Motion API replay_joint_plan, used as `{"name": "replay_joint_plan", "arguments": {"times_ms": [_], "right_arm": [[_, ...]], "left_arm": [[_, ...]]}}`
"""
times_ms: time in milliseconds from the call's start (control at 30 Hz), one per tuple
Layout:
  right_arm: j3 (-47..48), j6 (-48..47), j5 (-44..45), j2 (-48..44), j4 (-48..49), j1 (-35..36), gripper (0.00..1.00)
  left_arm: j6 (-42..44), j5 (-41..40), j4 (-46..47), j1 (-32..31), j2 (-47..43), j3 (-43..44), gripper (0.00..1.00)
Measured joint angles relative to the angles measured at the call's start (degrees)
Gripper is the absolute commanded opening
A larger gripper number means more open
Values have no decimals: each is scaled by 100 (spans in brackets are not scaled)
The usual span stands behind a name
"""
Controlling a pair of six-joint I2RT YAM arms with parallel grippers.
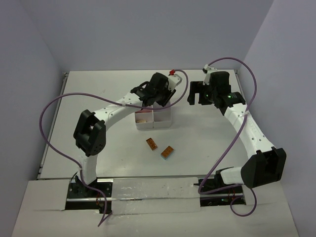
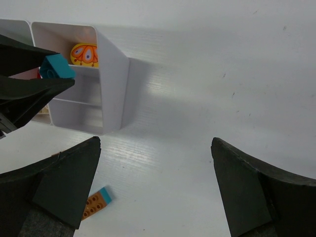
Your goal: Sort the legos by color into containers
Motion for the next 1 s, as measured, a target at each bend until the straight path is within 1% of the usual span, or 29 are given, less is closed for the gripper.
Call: {"name": "replay_joint_plan", "arguments": {"times_ms": [133,333,433,500,600,667,733,767,867,900,1000], "right_arm": [[0,0,-25,0,2,-6,100],[0,0,-27,0,2,-8,100],[0,0,-44,0,2,-8,100],[0,0,-65,0,2,-8,100],[0,0,-83,0,0,-8,100],[0,2,-92,0,2,-8,100],[0,2,-98,2,2,-8,100],[0,2,-108,2,2,-8,100],[0,4,-133,7,2,-8,100],[0,6,-141,7,2,-8,100],[2,19,-159,9,2,-8,100]], "left_arm": [[2,0,-10,-8,0,-67,15],[2,2,-67,-16,0,-114,19],[2,1,-75,-16,0,-114,28],[2,3,-80,-16,0,-114,32],[2,10,-96,-19,0,-114,34],[2,25,-124,-24,0,-114,37],[2,35,-147,-31,0,-114,45],[2,41,-158,-33,0,-114,51],[-1,58,-177,-36,0,-114,63],[-12,71,-182,-36,0,-114,65],[-16,91,-191,-36,0,-114,66]]}}
